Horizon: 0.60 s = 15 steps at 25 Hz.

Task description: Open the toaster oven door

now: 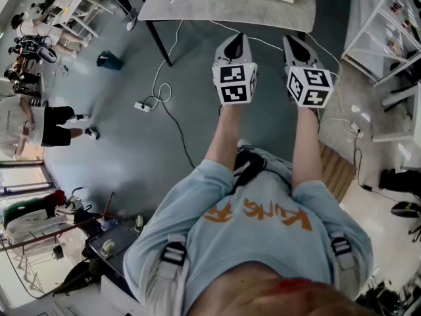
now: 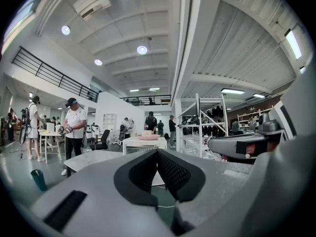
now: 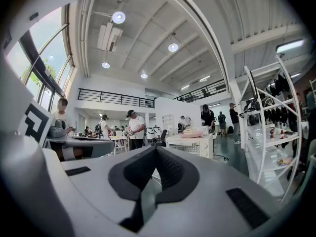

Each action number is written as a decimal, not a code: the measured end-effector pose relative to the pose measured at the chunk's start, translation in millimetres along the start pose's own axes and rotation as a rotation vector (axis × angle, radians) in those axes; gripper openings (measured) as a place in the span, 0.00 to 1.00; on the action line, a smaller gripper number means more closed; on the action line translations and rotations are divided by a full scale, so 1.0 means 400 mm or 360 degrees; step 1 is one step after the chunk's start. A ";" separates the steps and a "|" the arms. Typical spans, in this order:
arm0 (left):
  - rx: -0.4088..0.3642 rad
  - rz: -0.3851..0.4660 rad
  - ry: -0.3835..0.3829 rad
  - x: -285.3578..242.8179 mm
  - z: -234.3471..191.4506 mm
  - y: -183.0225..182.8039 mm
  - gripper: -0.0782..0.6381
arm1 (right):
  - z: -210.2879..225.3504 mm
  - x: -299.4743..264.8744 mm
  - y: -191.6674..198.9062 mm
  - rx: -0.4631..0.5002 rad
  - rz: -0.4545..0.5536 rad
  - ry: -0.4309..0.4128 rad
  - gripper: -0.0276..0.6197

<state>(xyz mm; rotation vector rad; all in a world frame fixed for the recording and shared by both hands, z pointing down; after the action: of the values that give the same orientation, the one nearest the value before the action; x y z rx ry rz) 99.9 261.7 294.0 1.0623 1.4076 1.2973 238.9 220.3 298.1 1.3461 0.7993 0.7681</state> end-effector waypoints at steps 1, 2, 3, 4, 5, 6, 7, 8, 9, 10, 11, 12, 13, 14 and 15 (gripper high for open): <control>0.0002 0.0004 -0.0002 -0.003 -0.005 -0.001 0.11 | -0.005 -0.006 -0.005 0.0007 0.0002 -0.0006 0.04; 0.0004 0.0007 -0.0005 -0.005 -0.010 -0.002 0.11 | -0.009 -0.011 -0.009 0.0016 0.0002 -0.0013 0.04; 0.0006 0.0009 -0.0009 -0.005 -0.014 -0.002 0.11 | -0.013 -0.015 -0.010 0.0025 0.0000 -0.0022 0.04; 0.0007 0.0009 -0.0013 -0.005 -0.016 -0.002 0.11 | -0.016 -0.017 -0.009 0.0034 -0.0005 -0.0032 0.04; 0.0006 0.0008 -0.0014 -0.005 -0.016 -0.001 0.11 | -0.017 -0.018 -0.008 0.0038 -0.0008 -0.0038 0.04; 0.0005 0.0006 -0.0013 -0.007 -0.015 0.000 0.11 | -0.014 -0.019 -0.008 0.0033 -0.0008 -0.0036 0.04; 0.0005 0.0005 -0.0010 -0.011 -0.013 0.001 0.11 | -0.008 -0.019 -0.009 0.0016 -0.0001 -0.0026 0.04; 0.0005 0.0006 -0.0007 -0.014 -0.011 0.001 0.11 | -0.001 -0.020 -0.010 -0.0008 0.0008 -0.0012 0.04; 0.0005 0.0009 -0.0005 -0.016 -0.012 0.000 0.11 | 0.006 -0.022 -0.010 -0.0030 0.0011 -0.0002 0.04; 0.0004 0.0013 -0.0004 -0.017 -0.014 -0.002 0.11 | 0.010 -0.026 -0.010 -0.0046 0.0007 0.0002 0.04; 0.0002 0.0016 -0.0004 -0.017 -0.018 -0.004 0.11 | 0.012 -0.030 -0.009 -0.0053 -0.0001 0.0004 0.04; 0.0000 0.0018 -0.0006 -0.016 -0.022 -0.006 0.11 | 0.014 -0.034 -0.009 -0.0055 -0.0009 0.0010 0.04; -0.0001 0.0019 -0.0010 -0.014 -0.027 -0.008 0.11 | 0.015 -0.038 -0.008 -0.0056 -0.0015 0.0018 0.04; -0.0002 0.0020 -0.0015 -0.012 -0.033 -0.011 0.11 | 0.015 -0.041 -0.009 -0.0058 -0.0019 0.0023 0.04; -0.0002 0.0023 -0.0021 -0.009 -0.039 -0.013 0.11 | 0.013 -0.044 -0.010 -0.0061 -0.0021 0.0024 0.04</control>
<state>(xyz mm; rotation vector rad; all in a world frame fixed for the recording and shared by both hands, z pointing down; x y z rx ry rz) 85.2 254.4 289.5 1.0803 1.3916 1.2994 233.9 202.3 295.3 1.3011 0.8013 0.7801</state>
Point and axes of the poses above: the fingertips, and each gripper's own axes: x backward along the fingers, z to its right, y out of its underside, the point moved 3 cm from there along x, backward along the fingers, and after that the axes turned 10 degrees about y, right-handed, at the moved point
